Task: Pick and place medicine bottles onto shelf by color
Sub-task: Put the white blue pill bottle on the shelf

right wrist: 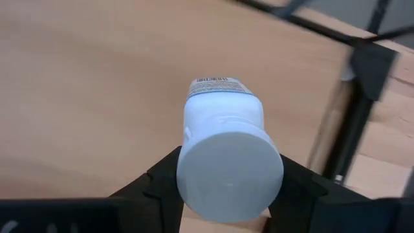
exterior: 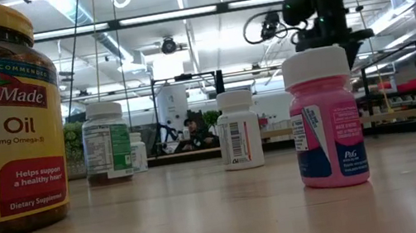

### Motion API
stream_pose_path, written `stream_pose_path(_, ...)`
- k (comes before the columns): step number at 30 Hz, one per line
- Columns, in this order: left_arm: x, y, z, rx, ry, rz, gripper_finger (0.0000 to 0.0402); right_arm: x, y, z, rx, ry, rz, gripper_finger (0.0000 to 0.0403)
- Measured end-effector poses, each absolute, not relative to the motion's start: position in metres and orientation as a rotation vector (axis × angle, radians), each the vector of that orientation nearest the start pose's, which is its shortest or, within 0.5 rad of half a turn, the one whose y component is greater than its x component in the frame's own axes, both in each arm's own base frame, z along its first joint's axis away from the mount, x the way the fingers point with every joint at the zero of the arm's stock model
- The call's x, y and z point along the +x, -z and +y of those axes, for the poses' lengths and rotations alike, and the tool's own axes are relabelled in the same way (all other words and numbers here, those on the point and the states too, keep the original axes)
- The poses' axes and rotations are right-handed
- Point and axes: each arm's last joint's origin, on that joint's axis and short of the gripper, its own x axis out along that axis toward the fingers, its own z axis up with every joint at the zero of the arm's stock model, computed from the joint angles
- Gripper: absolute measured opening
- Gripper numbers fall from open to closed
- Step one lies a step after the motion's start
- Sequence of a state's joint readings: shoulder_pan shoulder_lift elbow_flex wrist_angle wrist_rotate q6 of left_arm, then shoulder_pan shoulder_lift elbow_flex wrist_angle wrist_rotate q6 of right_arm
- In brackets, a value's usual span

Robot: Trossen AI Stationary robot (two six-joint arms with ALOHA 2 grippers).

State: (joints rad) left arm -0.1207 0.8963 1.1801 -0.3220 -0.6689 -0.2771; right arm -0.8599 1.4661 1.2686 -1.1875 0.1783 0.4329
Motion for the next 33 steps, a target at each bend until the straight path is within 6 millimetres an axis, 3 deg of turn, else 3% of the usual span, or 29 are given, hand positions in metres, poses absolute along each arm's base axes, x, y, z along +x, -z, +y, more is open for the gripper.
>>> stream_pose_path(6, 0.165, -0.432, -0.002, -0.253, -0.550, -0.036, 0.0200, 0.133, -0.282, -0.228, 0.888, 1.271, 1.116, 0.0180)
stream_pose_path(12, 0.165, -0.432, -0.002, -0.253, -0.550, -0.035, 0.0201, 0.136, -0.280, -0.239, 0.895, 1.297, 1.035, 0.0181)
stream_pose_path(22, 0.165, -0.432, -0.002, -0.259, -0.550, -0.037, 0.0201, 0.144, -0.245, -0.255, 0.967, 1.294, 1.185, 0.0181)
stream_pose_path(33, 0.165, -0.432, -0.002, -0.278, -0.550, -0.042, 0.0201, 0.140, -0.243, -0.262, 0.972, 1.332, 1.151, 0.0195)
